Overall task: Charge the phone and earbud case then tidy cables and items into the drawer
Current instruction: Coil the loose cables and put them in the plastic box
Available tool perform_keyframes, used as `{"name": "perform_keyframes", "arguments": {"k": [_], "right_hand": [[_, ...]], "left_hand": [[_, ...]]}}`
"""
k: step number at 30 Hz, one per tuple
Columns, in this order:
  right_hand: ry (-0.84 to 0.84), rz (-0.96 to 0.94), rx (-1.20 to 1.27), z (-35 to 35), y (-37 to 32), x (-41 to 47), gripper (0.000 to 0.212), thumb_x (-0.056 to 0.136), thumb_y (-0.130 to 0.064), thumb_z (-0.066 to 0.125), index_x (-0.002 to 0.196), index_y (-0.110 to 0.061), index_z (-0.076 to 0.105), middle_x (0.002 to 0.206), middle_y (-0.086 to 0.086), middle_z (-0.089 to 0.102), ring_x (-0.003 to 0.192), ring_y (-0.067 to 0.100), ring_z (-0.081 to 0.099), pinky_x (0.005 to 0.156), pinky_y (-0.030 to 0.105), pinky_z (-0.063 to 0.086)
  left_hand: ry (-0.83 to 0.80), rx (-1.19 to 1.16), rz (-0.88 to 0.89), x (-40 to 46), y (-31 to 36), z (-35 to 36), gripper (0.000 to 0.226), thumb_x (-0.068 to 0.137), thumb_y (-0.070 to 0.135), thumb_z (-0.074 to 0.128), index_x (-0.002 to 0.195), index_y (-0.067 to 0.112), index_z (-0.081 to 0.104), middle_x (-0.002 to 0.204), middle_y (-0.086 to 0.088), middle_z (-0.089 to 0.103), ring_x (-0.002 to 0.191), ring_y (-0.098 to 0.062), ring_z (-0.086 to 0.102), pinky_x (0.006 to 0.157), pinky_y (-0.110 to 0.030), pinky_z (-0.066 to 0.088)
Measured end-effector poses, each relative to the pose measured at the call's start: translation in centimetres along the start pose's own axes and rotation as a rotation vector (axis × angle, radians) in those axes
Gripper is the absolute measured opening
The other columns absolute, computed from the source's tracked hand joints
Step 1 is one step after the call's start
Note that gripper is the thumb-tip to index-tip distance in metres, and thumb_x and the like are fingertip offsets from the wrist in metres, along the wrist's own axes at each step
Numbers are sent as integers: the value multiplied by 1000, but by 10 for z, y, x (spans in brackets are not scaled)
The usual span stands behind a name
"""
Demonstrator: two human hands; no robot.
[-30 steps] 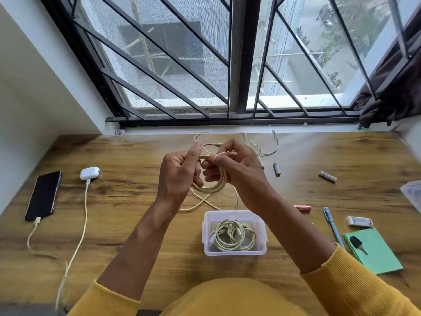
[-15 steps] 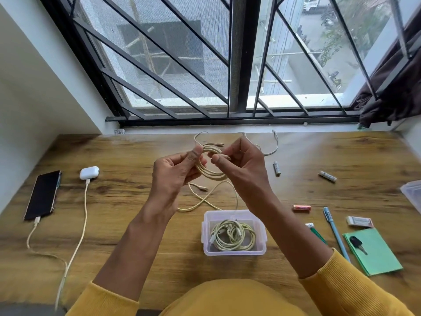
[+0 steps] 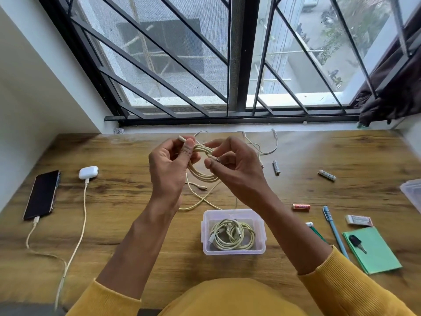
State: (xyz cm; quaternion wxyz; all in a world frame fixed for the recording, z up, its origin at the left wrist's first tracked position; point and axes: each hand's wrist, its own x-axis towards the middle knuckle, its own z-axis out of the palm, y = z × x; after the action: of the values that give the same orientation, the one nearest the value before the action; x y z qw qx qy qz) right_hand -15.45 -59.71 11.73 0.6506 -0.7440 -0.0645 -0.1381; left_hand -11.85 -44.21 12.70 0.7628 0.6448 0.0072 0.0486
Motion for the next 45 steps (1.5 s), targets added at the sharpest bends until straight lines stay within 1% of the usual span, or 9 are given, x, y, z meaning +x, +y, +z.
{"name": "perform_keyframes", "arguments": {"k": [6,13,19,22,25,31,37,41,45], "right_hand": [[7,-37,70,0,-8,5,22,90,-3,80,94,-4,59,116,4,76,79,31,75,69,61,61],[-12,-120,141,4,-10,8,19,89,4,78,91,3,59,114,17,76,92,25,78,74,33,61],[-19,-128,70,3,-8,9,22,90,-4,78,90,-1,56,115,17,76,99,29,78,79,52,65],[-45,-114,30,1,-13,8,25,91,-4,77,88,-16,56,120,13,75,98,28,78,81,56,64],[-84,-101,73,-2,-14,9,23,94,1,72,88,-7,52,123,14,74,99,30,78,78,55,65],[-27,-59,74,2,-10,7,26,99,8,63,91,-11,46,123,20,68,83,21,76,65,30,61],[22,-26,261,3,-6,9,10,102,1,57,102,-2,48,121,25,67,82,27,73,75,36,63],[23,-27,295,5,-7,8,11,101,0,58,102,-2,47,112,31,71,85,34,74,75,38,64],[0,-35,317,5,-8,5,14,98,-7,61,98,-7,47,118,28,69,87,36,72,80,47,61]], "left_hand": [[30,95,124,1,0,1,9,103,16,68,98,18,75,89,-7,75,83,-26,71,84,-51,64],[138,86,96,2,-2,4,11,108,17,61,103,21,71,92,-10,75,81,-24,73,77,-46,63],[190,96,84,1,-2,7,6,107,20,63,104,16,66,97,-14,75,81,-26,72,76,-57,66],[112,117,96,-1,0,8,9,109,15,59,102,20,63,92,-11,73,77,-26,71,71,-50,64],[-115,115,68,-6,1,10,4,111,13,55,112,16,54,100,-20,77,82,-29,75,75,-45,64],[-263,187,-17,-8,6,17,6,114,21,46,116,16,43,100,-2,74,79,-9,73,74,-44,63],[-200,27,-308,-10,11,23,40,116,40,35,122,15,66,93,-4,74,73,-17,66,68,-41,60],[-241,-17,-334,-12,15,26,50,115,38,35,100,23,80,85,-7,68,62,-12,58,61,-32,54],[-215,-9,-301,-11,19,24,42,113,33,42,104,19,81,85,-9,67,68,-13,60,65,-35,56]]}}
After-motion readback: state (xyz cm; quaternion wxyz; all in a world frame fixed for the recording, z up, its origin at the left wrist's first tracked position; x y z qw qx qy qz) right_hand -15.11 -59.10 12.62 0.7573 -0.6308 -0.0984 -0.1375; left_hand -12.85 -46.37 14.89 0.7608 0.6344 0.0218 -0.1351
